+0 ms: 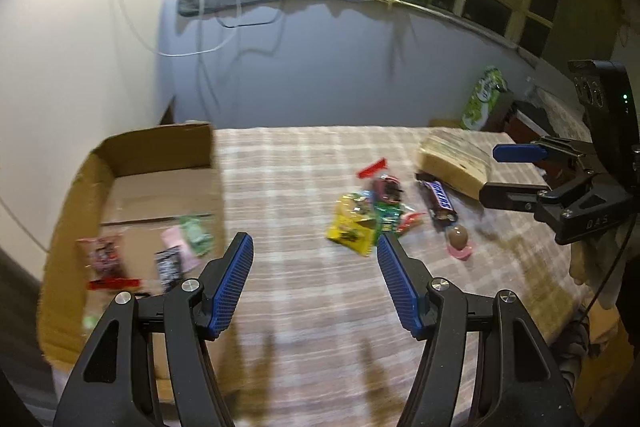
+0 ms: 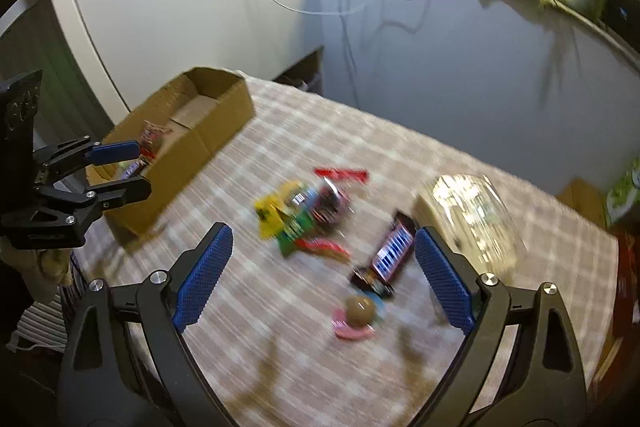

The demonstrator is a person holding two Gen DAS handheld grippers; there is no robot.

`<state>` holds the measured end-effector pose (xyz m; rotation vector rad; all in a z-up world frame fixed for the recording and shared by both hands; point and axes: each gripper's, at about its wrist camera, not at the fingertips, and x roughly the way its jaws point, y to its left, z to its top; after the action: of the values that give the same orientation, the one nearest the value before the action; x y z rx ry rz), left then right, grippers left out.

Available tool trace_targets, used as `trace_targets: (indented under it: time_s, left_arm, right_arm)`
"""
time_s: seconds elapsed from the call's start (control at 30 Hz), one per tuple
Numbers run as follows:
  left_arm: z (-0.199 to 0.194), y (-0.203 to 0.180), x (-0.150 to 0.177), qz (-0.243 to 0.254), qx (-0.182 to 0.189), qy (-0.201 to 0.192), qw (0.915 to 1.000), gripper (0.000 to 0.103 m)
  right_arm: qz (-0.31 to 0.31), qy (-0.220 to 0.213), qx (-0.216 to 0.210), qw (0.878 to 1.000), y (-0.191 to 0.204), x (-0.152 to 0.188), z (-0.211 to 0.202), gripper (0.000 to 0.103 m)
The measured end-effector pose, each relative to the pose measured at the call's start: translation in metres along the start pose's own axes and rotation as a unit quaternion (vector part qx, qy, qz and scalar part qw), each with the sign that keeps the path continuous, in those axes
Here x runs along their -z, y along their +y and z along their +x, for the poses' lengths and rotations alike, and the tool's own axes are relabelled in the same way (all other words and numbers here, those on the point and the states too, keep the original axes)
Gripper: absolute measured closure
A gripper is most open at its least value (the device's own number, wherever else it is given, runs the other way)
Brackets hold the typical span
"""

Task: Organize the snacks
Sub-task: 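Move both open tools back over the remaining snacks, then grasp the green candy packet with the left tool while the right tool grasps the chocolate ball on pink base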

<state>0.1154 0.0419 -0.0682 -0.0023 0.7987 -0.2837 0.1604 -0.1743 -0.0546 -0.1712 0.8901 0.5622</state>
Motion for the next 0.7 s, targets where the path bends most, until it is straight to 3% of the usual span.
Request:
trace_targets:
  time_s: [0.17,0.23,0.4,0.5,0.7]
  left_arm:
    - [0.024,-0.020,-0.002,0.009,0.015,0.015,0.9997,0.039]
    - [0.034,-0.028,-0.003,0.013,0.020,0.023,0.9995,0.046]
    - [0.058,-0.048,-0.002,0.025,0.031,0.043,0.9983,0.056]
    - [0.073,-0.054,-0.003,0.027,0.033,0.056,0.9975,0.059]
    - [0.096,-0.061,-0.005,0.033,0.034,0.076,0.9960,0.064]
  right_arm:
    - [0.026,0.014,0.004,1.000,-0.019,0.026,0.005,0.009]
    - [0.030,0.019,0.004,0.999,-0.022,0.034,0.009,0.009]
    - [0.038,0.033,-0.009,0.999,-0.027,0.051,0.022,0.030]
    - [0.041,0.040,-0.017,0.998,-0.030,0.057,0.029,0.038]
    - [0.036,0.048,-0.026,0.998,-0.030,0.064,0.039,0.043]
